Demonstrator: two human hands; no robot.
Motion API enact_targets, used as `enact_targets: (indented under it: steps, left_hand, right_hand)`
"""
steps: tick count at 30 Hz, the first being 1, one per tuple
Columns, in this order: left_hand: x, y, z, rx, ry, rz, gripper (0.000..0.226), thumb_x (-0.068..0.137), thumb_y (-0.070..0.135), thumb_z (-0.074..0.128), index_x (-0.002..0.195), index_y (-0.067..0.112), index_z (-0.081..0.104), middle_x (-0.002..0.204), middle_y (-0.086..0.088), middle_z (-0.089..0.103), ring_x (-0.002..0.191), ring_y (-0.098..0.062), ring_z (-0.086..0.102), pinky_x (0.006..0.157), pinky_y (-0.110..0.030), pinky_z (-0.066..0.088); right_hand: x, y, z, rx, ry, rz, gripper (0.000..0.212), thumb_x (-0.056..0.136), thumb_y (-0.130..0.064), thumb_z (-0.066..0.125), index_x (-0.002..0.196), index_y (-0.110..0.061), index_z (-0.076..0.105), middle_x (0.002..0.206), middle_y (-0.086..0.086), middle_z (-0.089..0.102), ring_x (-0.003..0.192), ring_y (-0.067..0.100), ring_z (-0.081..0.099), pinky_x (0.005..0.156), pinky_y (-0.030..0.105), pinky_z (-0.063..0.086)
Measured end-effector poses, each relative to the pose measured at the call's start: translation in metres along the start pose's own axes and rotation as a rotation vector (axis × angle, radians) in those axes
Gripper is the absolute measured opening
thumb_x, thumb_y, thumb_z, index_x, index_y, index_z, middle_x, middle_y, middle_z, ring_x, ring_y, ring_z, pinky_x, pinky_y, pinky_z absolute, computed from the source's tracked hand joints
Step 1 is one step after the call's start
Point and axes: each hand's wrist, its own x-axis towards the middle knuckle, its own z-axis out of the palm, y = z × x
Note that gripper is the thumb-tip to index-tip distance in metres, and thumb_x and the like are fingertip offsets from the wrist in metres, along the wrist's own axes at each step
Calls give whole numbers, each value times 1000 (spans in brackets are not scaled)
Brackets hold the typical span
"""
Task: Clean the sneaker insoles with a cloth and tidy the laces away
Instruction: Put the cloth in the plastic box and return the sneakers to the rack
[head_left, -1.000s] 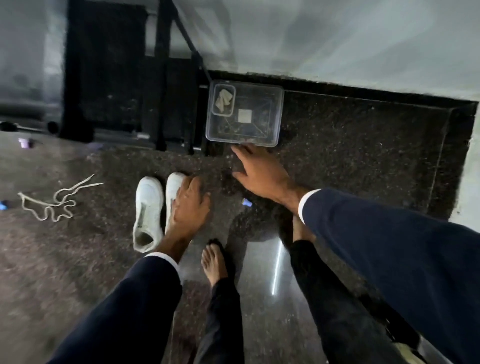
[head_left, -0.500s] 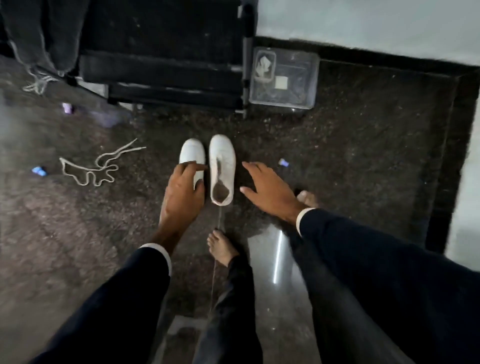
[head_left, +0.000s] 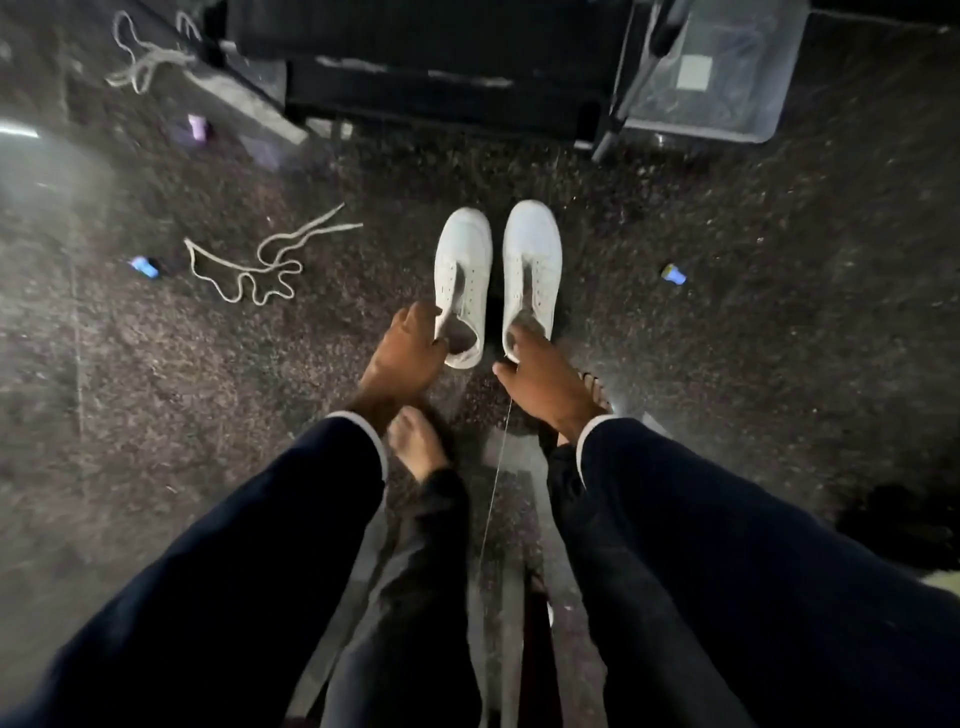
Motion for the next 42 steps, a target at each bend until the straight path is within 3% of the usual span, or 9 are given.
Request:
enact_targets:
  steps: [6,12,17,25,28,30,36,39,42]
  left_hand:
    - [71,-59,31,41,-118,-64,46,92,21,52,133,1,47,135,-27,54,125,-46,53,98,-48,43]
    - [125,-104,68,7,-181,-89,66,91,24,64,149,9,37,149,-19,43,137,-36,45,110,-42,38]
    - [143,-122,108,-37,-162,-45,54,94,21,63,141,6,42,139,-19,53,127,-34,53,95,-37,42]
    - [157,-134,98,12,-103,-22,37,93,19,57,129,14,56,124,-11,65,115,-30,62,76,-28,43]
    - [143,-131,81,-94,-138,-30,38,94,21,56,131,14,58,128,-12,65,118,-31,61,87,-34,50]
    - [130,-126,68,-256,-168,-19,47,90,27,57,135,14,54,129,-13,64,119,-32,61,98,-45,51]
    - [101,-117,26,-592,-127,121,102,74,66,79,152,18,34,145,-14,51,134,-40,49,106,-65,42]
    - [33,-61,-43,-552,-79,127,123,63,65,83,158,21,19,158,-10,28,148,-31,27,118,-49,33]
    - [-13,-27,-92,-481,-66,225,114,78,41,86,161,24,10,163,-8,15,148,-19,13,115,-34,20]
  right_hand:
    - [71,11,53,-10,52,91,52,99,-28,59,143,-6,42,143,20,49,138,37,42,107,44,40]
    - [119,14,113,9,98,168,64,99,-24,57,152,-2,28,144,24,49,131,39,50,104,43,43]
    - [142,12,144,0,199,160,73,95,-20,54,153,6,19,128,28,60,112,44,63,90,48,52]
    - [150,17,130,54,246,227,31,92,-10,61,121,-1,54,119,22,67,112,40,64,87,43,50]
    - [128,8,116,103,282,215,23,92,-10,60,113,-2,62,112,21,70,108,36,66,82,34,48]
    - [108,0,104,111,301,184,21,93,-8,58,111,0,65,107,22,72,103,35,68,80,31,48]
    - [38,-22,63,240,255,79,41,72,-28,49,109,-20,64,97,12,73,88,36,72,73,55,61]
    - [-21,-74,13,206,258,25,38,75,-31,49,107,-18,65,90,8,73,84,30,72,74,51,59]
    - [-76,-124,-38,198,343,-84,27,84,-24,57,105,-13,70,84,4,75,75,19,71,69,44,58]
